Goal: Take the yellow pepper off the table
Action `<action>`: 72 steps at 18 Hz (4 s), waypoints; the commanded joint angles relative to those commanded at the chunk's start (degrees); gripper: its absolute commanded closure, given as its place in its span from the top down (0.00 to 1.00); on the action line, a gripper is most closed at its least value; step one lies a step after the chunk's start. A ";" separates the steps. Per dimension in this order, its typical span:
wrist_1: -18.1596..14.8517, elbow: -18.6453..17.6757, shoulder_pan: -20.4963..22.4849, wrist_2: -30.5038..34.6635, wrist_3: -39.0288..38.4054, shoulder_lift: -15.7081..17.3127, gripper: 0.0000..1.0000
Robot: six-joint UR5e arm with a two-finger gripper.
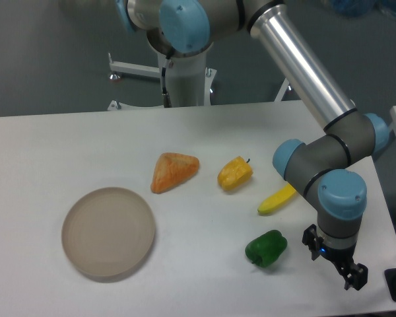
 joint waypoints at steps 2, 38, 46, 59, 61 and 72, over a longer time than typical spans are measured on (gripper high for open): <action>0.09 0.18 0.00 0.00 0.00 0.00 0.99; -14.24 -37.08 -7.99 5.89 -5.89 27.60 0.99; -4.75 -45.61 -8.26 8.60 -5.45 31.02 0.99; -4.31 -49.04 -8.17 9.75 -5.45 31.47 0.99; -4.22 -49.39 -8.17 9.67 -5.54 31.38 1.00; -4.22 -50.71 -8.17 9.58 -5.98 31.29 0.83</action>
